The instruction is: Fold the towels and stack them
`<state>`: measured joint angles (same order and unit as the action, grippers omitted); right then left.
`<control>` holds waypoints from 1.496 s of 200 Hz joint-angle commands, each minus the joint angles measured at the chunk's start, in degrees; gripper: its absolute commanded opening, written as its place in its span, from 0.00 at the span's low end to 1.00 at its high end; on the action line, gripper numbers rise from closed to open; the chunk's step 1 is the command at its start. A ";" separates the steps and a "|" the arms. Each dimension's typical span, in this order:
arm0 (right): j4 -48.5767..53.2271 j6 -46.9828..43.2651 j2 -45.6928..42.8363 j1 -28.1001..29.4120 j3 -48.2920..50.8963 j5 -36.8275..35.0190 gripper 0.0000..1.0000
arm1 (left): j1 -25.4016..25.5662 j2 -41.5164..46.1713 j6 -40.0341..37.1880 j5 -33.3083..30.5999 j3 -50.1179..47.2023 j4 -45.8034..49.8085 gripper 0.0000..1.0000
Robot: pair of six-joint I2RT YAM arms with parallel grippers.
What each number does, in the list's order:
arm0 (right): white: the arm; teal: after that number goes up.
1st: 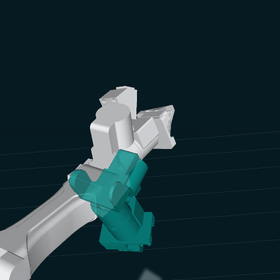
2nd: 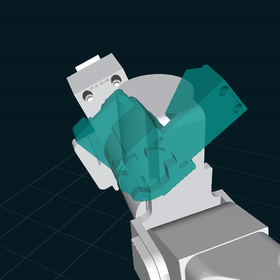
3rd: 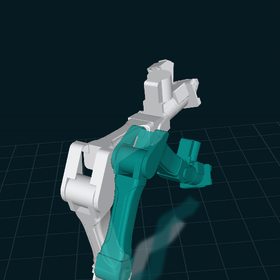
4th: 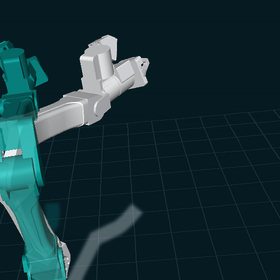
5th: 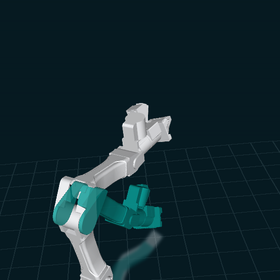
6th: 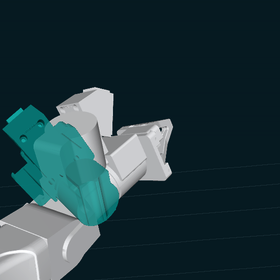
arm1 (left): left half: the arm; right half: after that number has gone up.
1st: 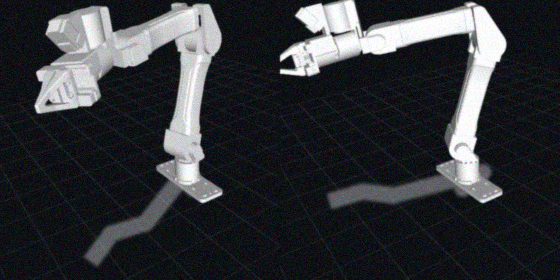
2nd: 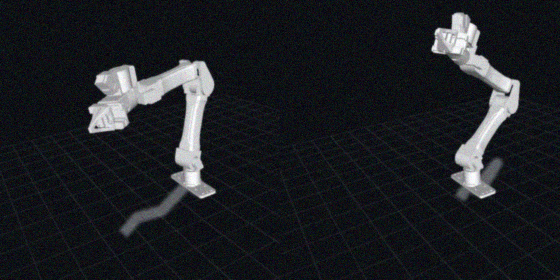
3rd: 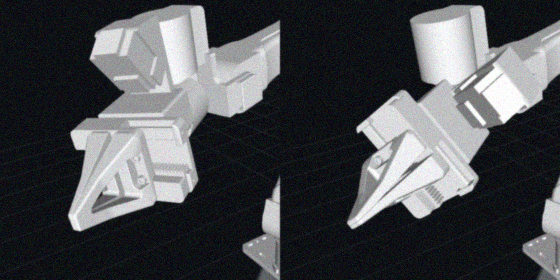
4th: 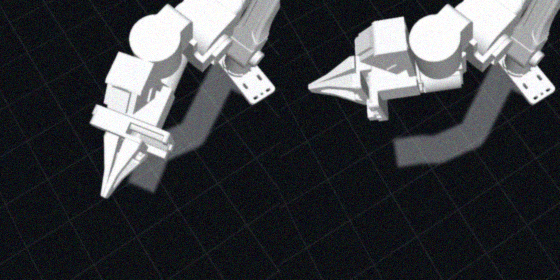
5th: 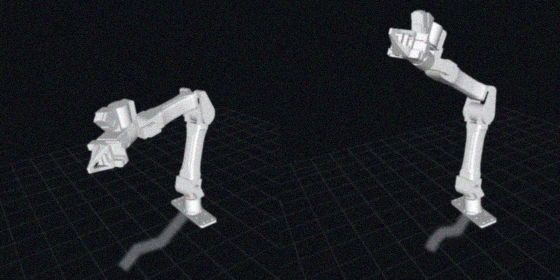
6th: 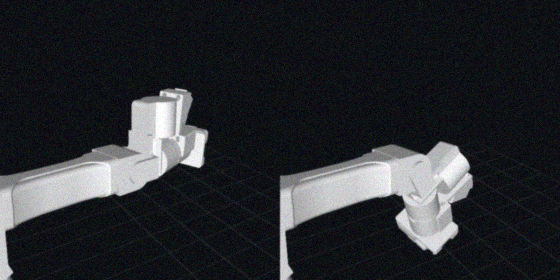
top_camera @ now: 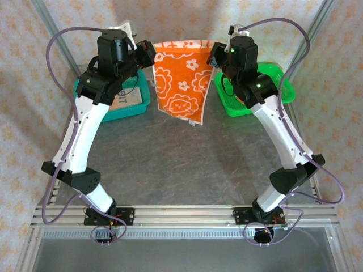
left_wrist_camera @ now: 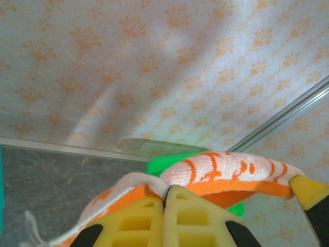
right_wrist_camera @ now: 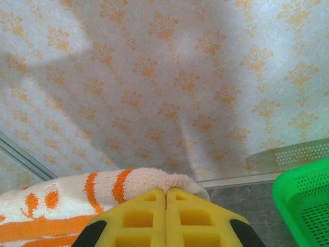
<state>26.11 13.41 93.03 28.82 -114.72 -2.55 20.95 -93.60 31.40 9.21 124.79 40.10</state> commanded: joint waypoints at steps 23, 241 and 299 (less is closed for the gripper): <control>-0.78 1.63 -8.84 0.13 4.17 4.01 0.00 | 1.12 9.48 3.93 2.56 -7.87 -3.14 0.00; 4.22 10.94 13.44 -7.35 5.86 13.62 0.00 | -4.04 -8.64 5.04 0.27 -16.33 -6.19 0.00; 8.52 8.84 29.12 -10.40 -4.06 14.97 0.00 | -5.04 -24.89 6.72 4.89 -10.48 -6.95 0.00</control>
<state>32.32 23.31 120.75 19.14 -115.87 11.46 16.01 -116.97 37.74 11.97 112.18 34.22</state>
